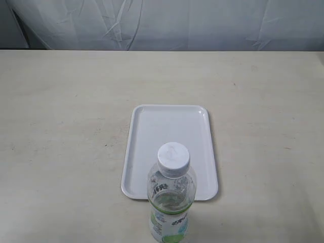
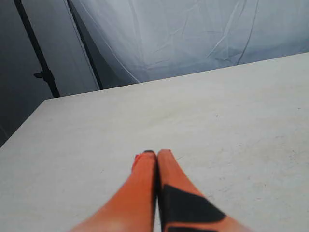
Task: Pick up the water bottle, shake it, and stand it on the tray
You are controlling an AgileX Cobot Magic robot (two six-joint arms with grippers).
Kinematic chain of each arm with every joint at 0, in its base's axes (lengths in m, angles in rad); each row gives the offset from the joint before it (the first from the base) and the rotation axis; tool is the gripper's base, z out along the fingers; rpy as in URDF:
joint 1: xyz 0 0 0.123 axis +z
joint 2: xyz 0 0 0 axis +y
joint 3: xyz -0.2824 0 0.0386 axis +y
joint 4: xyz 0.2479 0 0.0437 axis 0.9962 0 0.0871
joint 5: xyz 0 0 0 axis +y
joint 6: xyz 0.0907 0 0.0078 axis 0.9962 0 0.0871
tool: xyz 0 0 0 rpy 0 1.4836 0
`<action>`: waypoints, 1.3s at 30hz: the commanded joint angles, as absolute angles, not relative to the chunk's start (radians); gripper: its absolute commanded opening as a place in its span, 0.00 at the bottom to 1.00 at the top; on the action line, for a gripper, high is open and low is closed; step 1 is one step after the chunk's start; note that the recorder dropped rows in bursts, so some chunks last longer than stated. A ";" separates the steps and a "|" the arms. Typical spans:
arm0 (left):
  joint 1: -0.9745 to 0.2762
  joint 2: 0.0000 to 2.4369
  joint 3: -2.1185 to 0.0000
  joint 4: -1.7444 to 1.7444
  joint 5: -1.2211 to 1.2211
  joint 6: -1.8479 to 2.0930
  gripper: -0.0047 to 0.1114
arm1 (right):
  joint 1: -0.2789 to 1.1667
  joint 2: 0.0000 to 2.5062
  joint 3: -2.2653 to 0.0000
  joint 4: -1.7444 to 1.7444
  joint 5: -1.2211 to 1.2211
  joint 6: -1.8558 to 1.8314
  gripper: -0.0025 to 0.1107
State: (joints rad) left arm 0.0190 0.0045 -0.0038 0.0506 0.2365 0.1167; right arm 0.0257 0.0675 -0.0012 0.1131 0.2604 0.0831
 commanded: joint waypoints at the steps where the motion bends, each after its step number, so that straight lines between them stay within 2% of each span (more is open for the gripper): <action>1: 0.019 0.000 0.000 0.047 0.232 0.114 0.04 | 0.020 0.063 0.000 0.658 0.083 0.237 0.07; 2: 0.019 0.000 0.000 0.047 0.232 0.112 0.04 | 0.020 0.063 0.000 0.868 0.058 0.240 0.07; 4: 0.019 0.000 0.000 0.047 0.232 0.112 0.04 | 0.020 0.063 0.000 0.985 0.117 0.238 0.07; 7: 0.019 0.000 0.000 0.047 0.232 0.112 0.04 | 0.020 0.063 0.000 1.007 0.237 0.238 0.07; 9: 0.019 0.000 0.000 0.047 0.232 0.114 0.04 | 0.020 0.063 0.000 1.009 0.168 0.208 0.07; 11: 0.019 0.000 0.000 0.047 0.232 0.114 0.04 | 0.024 0.063 -0.033 0.972 0.076 -0.006 0.01; 16: 0.019 0.000 0.000 0.047 0.232 0.114 0.04 | 0.026 0.187 -0.335 0.943 0.094 -0.520 0.01; 19: 0.019 0.000 0.000 0.047 0.232 0.114 0.04 | 0.029 0.289 -0.467 0.943 0.199 -0.666 0.01; 22: 0.019 0.000 0.000 0.047 0.232 0.114 0.04 | 0.085 0.433 -0.594 0.957 0.512 -0.827 0.02; 26: 0.019 0.000 0.000 0.047 0.232 0.114 0.04 | 0.143 0.490 -0.558 1.123 0.900 -1.039 0.02; 28: 0.019 0.000 0.000 0.047 0.232 0.114 0.04 | 0.145 0.461 -0.489 1.318 0.973 -1.206 0.01; 33: 0.019 0.000 0.000 0.047 0.232 0.114 0.04 | 0.145 0.322 -0.234 1.396 1.007 -1.293 0.01; 36: 0.019 0.000 0.000 0.047 0.232 0.114 0.04 | 0.145 0.303 -0.169 1.393 0.995 -1.307 0.02; 38: 0.019 0.000 0.000 0.047 0.232 0.114 0.04 | 0.147 0.303 -0.158 1.388 1.031 -1.355 0.09; 39: 0.019 0.000 0.000 0.047 0.232 0.114 0.04 | 0.150 0.303 -0.156 1.388 1.045 -1.370 0.16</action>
